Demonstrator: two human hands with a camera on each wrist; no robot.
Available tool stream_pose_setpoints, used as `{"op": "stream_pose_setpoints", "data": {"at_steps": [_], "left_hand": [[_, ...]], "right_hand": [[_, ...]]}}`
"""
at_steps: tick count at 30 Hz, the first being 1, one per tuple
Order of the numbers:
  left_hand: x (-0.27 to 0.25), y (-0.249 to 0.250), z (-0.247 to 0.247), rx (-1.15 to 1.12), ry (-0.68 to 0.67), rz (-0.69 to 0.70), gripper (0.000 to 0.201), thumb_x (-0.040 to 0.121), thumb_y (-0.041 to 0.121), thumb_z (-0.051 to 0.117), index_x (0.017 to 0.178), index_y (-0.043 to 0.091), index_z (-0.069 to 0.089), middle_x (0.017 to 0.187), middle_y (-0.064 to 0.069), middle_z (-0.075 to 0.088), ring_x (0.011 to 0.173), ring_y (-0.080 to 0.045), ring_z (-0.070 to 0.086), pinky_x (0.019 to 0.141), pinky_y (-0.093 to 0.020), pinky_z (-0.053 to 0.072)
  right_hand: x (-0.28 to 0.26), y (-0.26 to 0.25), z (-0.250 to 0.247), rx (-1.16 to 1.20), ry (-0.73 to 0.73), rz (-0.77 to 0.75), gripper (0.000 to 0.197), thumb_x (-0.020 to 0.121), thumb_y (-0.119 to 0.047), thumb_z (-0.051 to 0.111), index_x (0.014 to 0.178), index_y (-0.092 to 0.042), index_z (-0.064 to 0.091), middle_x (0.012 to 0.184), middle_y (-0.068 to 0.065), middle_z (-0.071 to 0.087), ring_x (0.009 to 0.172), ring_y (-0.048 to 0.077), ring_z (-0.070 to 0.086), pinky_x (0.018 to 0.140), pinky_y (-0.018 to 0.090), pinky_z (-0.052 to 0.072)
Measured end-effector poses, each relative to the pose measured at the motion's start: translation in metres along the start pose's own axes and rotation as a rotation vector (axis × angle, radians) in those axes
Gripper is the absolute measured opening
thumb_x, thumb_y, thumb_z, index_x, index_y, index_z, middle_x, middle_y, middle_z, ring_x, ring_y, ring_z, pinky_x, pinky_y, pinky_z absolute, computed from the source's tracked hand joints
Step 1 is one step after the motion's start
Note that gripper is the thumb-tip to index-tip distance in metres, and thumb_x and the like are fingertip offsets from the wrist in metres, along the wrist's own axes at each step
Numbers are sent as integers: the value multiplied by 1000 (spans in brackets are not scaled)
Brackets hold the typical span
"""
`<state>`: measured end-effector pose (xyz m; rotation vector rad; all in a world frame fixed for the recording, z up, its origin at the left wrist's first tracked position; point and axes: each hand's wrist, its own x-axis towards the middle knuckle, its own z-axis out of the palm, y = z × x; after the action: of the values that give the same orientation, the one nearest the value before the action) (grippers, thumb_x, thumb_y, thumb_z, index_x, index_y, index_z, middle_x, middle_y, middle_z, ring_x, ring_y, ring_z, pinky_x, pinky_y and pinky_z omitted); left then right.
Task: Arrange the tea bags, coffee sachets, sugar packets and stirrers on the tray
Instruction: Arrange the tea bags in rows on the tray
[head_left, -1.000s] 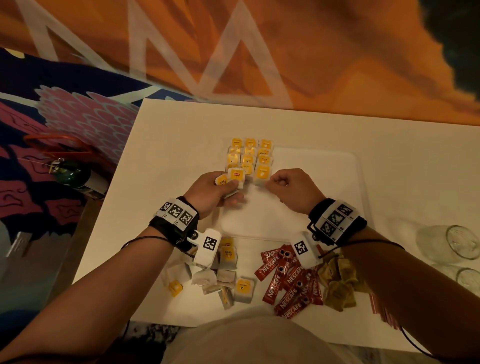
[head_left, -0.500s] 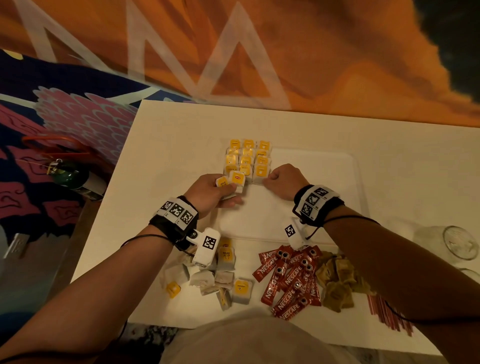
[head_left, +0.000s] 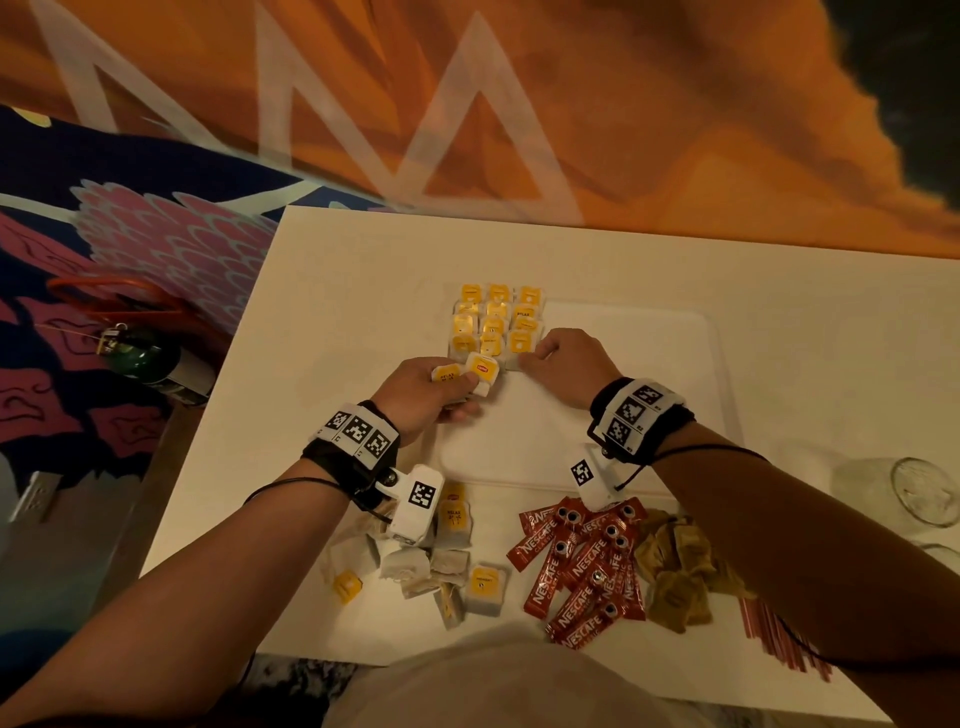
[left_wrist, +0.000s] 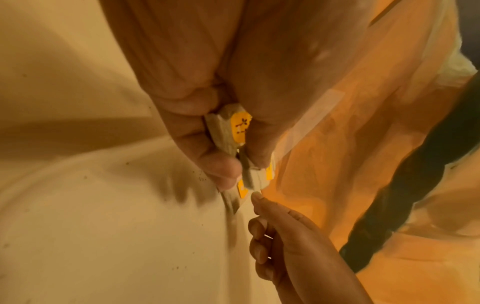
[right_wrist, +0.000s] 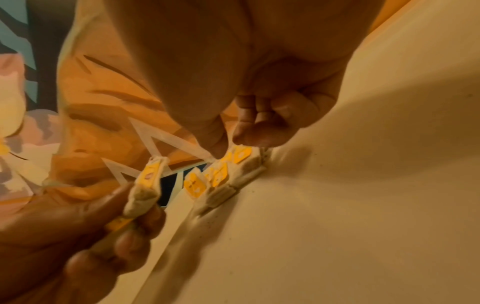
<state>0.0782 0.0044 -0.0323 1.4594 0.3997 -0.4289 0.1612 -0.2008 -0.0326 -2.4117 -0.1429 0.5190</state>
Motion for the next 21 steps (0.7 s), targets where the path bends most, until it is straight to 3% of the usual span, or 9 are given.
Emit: {"op": "stream_pose_setpoints", "data": {"at_steps": [2,4,7,11,14,16,18,21], "left_hand": [[1,-1,0,12,11,4,12,96,13,63,102,5,69,83,-15,69,63,-14,66,57,-21,52],[1,-1,1,9,22,10,9,95,12,64,100,7,70,78,-14,67,58,-14,62,58,-23,52],[0,-1,1,20,25,34,8,94,11,65,99,12,72,77,-12,66,57,-15,60,60,-26,50],[-2,-1,1,56,0,65,12,94,6,65,97,16,72,75,-8,66,58,-15,58,61,-28,46],[-7,0,3,73,-9,63,20,92,0,64,111,7,69,76,-7,69,55,-11,59,55,-21,48],[-9,1,4,65,-6,54,19,92,-1,64,108,9,69,76,-7,71,54,-8,61,53,-18,49],[-10,1,2,61,8,49,12,93,4,65,98,14,70,78,-10,72,58,-12,63,57,-22,50],[-10,-1,-4,28,58,25,5,94,13,65,91,13,70,80,-13,71,76,-28,65,65,-30,50]], "right_hand": [[-10,-5,1,55,-60,-61,19,92,-39,67,80,-25,63,77,-15,57,72,2,53,65,26,39],[-19,-7,5,121,-146,-130,15,94,-33,65,82,-25,68,74,-13,59,66,2,53,69,27,43],[-32,-9,12,219,-240,-166,21,97,-32,62,91,-14,73,86,11,69,58,8,57,63,29,50],[-40,-12,21,263,-226,-159,39,99,-42,58,87,-7,68,91,20,67,52,8,55,52,18,45],[-39,-12,27,277,-199,-160,35,100,-35,59,86,-3,66,83,22,66,49,9,55,52,22,45],[-37,-12,31,294,-183,-159,31,99,-31,61,87,-3,65,80,22,66,49,9,55,53,26,46],[-34,-13,36,302,-164,-166,29,99,-30,62,88,-3,65,81,23,68,50,10,55,54,27,46],[-32,-15,41,314,-132,-175,30,98,-30,62,87,-2,65,80,23,67,51,12,54,55,29,46]]}}
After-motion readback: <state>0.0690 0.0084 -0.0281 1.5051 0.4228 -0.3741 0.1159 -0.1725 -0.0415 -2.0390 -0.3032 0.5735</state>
